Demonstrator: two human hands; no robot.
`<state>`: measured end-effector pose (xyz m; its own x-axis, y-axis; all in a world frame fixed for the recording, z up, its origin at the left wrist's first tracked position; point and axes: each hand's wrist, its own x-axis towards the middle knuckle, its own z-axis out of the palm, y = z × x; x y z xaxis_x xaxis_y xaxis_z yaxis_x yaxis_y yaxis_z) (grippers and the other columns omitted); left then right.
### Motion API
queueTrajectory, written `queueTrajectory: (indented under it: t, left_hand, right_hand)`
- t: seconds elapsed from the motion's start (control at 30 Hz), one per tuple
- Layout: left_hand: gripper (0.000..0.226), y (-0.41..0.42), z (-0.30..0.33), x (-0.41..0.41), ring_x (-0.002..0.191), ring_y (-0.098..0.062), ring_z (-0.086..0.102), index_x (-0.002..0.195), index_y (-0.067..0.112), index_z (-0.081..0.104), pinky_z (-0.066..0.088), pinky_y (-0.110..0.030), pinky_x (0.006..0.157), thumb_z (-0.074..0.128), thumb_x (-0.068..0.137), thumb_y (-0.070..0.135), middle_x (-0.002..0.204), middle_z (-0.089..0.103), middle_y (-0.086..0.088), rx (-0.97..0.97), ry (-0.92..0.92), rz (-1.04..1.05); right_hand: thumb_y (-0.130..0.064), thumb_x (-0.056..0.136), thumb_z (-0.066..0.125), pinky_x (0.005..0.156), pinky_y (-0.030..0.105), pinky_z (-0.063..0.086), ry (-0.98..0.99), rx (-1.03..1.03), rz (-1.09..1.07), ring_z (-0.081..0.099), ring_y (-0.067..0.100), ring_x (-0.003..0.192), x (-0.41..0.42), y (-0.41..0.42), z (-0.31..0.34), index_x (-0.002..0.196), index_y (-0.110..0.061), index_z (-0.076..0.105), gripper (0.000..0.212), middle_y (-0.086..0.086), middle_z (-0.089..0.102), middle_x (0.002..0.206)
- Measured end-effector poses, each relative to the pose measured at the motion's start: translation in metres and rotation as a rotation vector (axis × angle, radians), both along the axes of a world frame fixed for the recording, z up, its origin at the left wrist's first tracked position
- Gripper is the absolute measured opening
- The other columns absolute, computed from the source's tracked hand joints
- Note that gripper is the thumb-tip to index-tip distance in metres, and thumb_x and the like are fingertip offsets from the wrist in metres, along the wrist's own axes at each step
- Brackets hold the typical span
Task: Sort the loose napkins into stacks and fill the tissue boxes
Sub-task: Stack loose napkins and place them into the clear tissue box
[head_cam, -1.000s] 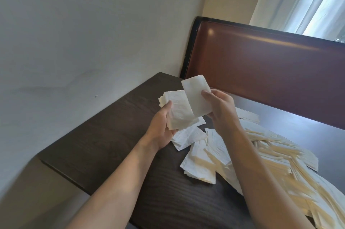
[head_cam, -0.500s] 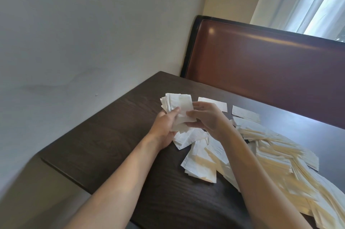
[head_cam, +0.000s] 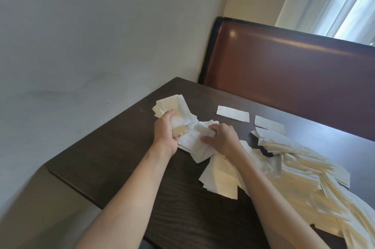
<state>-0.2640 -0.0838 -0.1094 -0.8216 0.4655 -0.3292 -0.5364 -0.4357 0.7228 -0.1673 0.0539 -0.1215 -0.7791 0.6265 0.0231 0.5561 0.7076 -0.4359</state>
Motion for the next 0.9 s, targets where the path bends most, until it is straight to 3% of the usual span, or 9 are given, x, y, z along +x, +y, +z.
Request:
queueTrajectory:
  t: [0.07, 0.1, 0.23, 0.33, 0.43, 0.53, 0.7, 0.83, 0.9]
  left_hand:
    - [0.005, 0.001, 0.000, 0.000, 0.087, -0.015, 0.068, 0.097, 0.024, 0.066, 0.054, -0.031, 0.083, 0.061, 0.096, 0.022, 0.094, 0.071, 0.002, -0.002, 0.004, -0.009]
    - [0.006, 0.001, 0.000, 0.000, 0.082, -0.014, 0.068, 0.095, 0.023, 0.066, 0.055, -0.029, 0.077, 0.061, 0.097, 0.021, 0.089, 0.071, 0.002, 0.004, 0.005, -0.010]
    - [0.007, 0.000, 0.001, 0.002, 0.079, -0.016, 0.067, 0.093, 0.023, 0.063, 0.054, -0.028, 0.072, 0.060, 0.098, 0.019, 0.089, 0.069, 0.001, 0.007, 0.007, -0.017]
    - [0.008, 0.000, 0.000, 0.003, 0.080, -0.016, 0.066, 0.092, 0.023, 0.062, 0.052, -0.028, 0.069, 0.059, 0.098, 0.019, 0.090, 0.068, 0.000, 0.006, 0.019, -0.018]
    - [0.007, 0.000, 0.001, 0.003, 0.083, -0.018, 0.067, 0.093, 0.023, 0.062, 0.055, -0.030, 0.074, 0.060, 0.097, 0.018, 0.092, 0.069, -0.002, 0.012, 0.013, -0.018]
    - [0.004, 0.000, 0.001, 0.002, 0.088, -0.021, 0.067, 0.096, 0.022, 0.062, 0.056, -0.035, 0.079, 0.061, 0.097, 0.018, 0.096, 0.069, -0.004, 0.023, -0.003, -0.016]
    - [0.030, 0.000, 0.000, 0.001, 0.103, -0.026, 0.068, 0.127, 0.016, 0.061, 0.057, -0.036, 0.077, 0.060, 0.097, 0.022, 0.111, 0.071, -0.009, 0.042, -0.009, -0.071]
    - [0.030, -0.001, 0.001, 0.007, 0.105, -0.029, 0.069, 0.126, 0.017, 0.063, 0.055, -0.045, 0.092, 0.055, 0.101, 0.032, 0.115, 0.072, -0.012, 0.102, 0.028, -0.236]
    - [0.038, 0.000, 0.001, 0.010, 0.107, -0.029, 0.069, 0.126, 0.018, 0.065, 0.054, -0.044, 0.093, 0.052, 0.101, 0.044, 0.121, 0.071, -0.012, 0.087, 0.072, -0.322]
  right_hand:
    - [-0.035, 0.086, 0.072, 0.072, 0.032, 0.034, 0.047, -0.053, -0.004, 0.049, 0.024, 0.088, 0.002, 0.000, 0.002, 0.085, -0.023, 0.063, 0.015, -0.005, 0.055, 0.079]
    - [-0.032, 0.085, 0.072, 0.066, 0.031, 0.032, 0.081, -0.093, -0.009, 0.048, 0.020, 0.078, 0.003, 0.000, 0.002, 0.074, -0.022, 0.058, 0.021, -0.007, 0.050, 0.070]
    - [-0.027, 0.089, 0.069, 0.050, 0.027, 0.024, 0.321, -0.214, -0.100, 0.033, 0.014, 0.056, 0.009, -0.001, 0.006, 0.072, -0.001, 0.063, 0.032, 0.000, 0.043, 0.061]
    - [-0.026, 0.089, 0.068, 0.052, 0.029, 0.027, 0.433, -0.256, -0.136, 0.033, 0.017, 0.054, 0.012, 0.000, 0.011, 0.080, 0.004, 0.069, 0.031, 0.009, 0.044, 0.060]
    - [-0.023, 0.086, 0.071, 0.059, 0.031, 0.046, 0.519, -0.288, -0.162, 0.055, 0.025, 0.058, 0.012, 0.002, 0.017, 0.074, -0.008, 0.075, 0.020, 0.018, 0.066, 0.072]
    - [-0.021, 0.086, 0.069, 0.068, 0.051, 0.058, 0.634, -0.328, -0.202, 0.066, 0.040, 0.078, 0.013, 0.002, 0.026, 0.077, 0.003, 0.072, 0.026, 0.024, 0.068, 0.083]
    - [-0.018, 0.086, 0.066, 0.062, 0.037, 0.050, 0.864, -0.563, -0.243, 0.055, 0.028, 0.075, 0.019, -0.003, 0.054, 0.068, -0.005, 0.065, 0.022, 0.000, 0.059, 0.069]
    - [-0.022, 0.085, 0.066, 0.068, 0.054, 0.054, 0.931, -0.796, -0.168, 0.057, 0.027, 0.076, 0.025, -0.012, 0.076, 0.071, -0.017, 0.073, 0.017, 0.000, 0.061, 0.072]
    - [-0.017, 0.093, 0.062, 0.072, 0.052, 0.056, 0.921, -0.890, -0.112, 0.061, 0.024, 0.080, 0.025, -0.018, 0.080, 0.079, -0.017, 0.073, 0.018, -0.001, 0.065, 0.077]
